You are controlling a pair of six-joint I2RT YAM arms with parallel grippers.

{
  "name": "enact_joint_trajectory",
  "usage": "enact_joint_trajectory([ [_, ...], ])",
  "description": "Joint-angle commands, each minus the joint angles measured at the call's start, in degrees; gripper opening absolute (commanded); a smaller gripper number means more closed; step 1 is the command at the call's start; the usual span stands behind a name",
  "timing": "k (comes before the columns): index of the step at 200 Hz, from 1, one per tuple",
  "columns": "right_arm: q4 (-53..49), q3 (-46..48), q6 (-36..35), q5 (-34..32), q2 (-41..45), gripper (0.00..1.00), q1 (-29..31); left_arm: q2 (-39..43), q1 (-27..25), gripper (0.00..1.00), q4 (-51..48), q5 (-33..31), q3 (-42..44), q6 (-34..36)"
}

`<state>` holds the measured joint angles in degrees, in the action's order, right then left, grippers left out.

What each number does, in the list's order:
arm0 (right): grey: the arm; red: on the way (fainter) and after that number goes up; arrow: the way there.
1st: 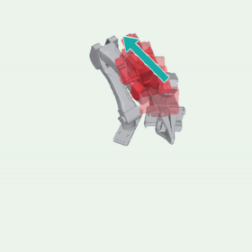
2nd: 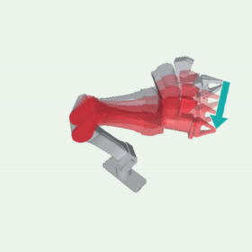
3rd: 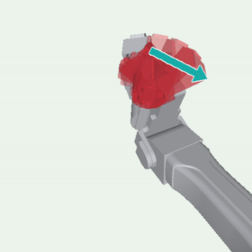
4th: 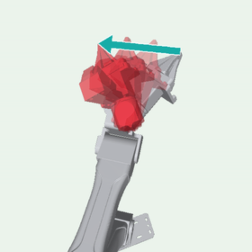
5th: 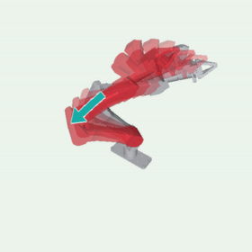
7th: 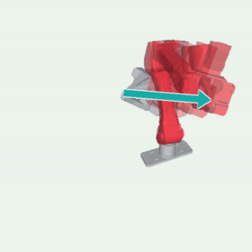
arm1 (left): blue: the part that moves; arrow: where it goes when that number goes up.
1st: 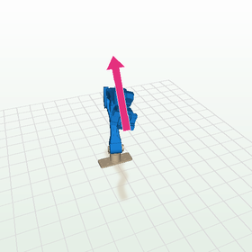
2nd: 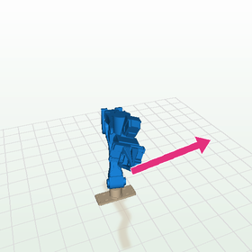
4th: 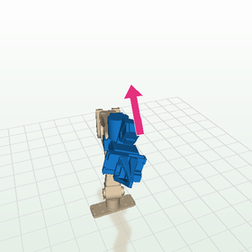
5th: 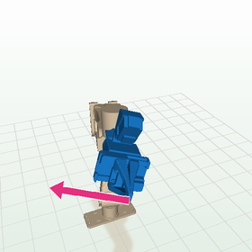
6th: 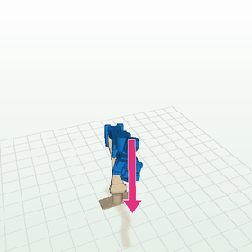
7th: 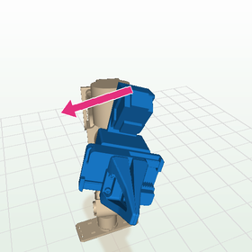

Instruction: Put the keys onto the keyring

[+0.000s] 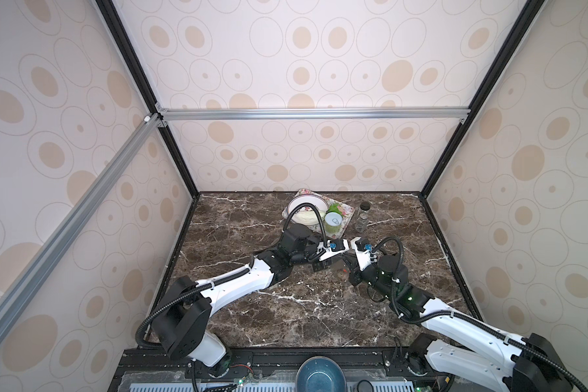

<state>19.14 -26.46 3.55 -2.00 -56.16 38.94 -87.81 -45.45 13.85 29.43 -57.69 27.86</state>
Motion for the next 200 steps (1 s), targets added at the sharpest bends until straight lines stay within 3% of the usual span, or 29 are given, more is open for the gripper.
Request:
enact_joint_trajectory([
  [1,2.33,-1.37,-0.06,-0.72,0.53,0.0,0.59,-1.53,-0.49,0.4,-2.41,-0.99,-3.43,-0.52],
  [62,1.74,-1.66,0.05,-0.9,1.05,0.0,0.94,-2.27,-0.6,0.47,-2.59,-5.43,-3.66,-0.14],
  [135,1.18,-1.1,-0.16,-1.6,2.63,0.0,1.25,-1.61,-0.52,0.15,0.66,-8.47,-2.43,-0.92],
  [171,1.78,-0.72,-0.2,-1.17,2.72,0.0,1.35,-1.44,-0.6,0.15,0.57,-7.97,-2.37,-0.4],
  [200,1.38,-1.31,-0.54,-0.91,2.51,0.0,1.51,-1.14,-0.54,0.26,1.11,-5.6,-1.76,0.63],
])
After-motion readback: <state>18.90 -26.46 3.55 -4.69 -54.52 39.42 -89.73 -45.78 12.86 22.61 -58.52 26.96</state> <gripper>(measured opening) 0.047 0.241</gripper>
